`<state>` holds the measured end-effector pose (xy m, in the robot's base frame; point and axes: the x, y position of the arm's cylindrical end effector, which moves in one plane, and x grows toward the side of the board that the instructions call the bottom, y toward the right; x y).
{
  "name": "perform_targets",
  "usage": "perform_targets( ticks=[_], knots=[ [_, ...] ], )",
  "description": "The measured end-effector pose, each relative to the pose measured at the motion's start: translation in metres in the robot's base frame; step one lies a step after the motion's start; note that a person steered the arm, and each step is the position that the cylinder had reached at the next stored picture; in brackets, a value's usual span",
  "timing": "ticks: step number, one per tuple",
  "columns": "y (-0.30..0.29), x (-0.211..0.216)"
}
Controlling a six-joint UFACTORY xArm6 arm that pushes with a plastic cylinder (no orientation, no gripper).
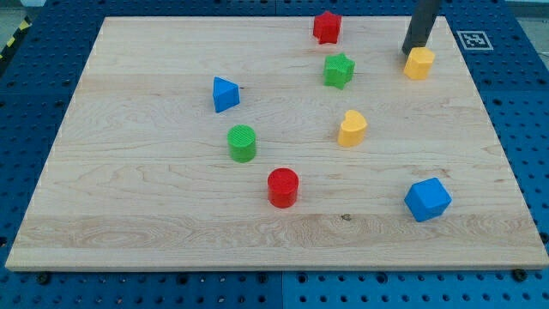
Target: Push the yellow hexagon to the center right
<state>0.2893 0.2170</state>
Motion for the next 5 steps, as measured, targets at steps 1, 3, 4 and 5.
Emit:
perform_targets(
  ticks=[1,3,4,5],
  knots=[
    [0.003,0.016],
    [0.015,0.078],
    [0.016,0.093],
    [0.035,0.092]
  ],
)
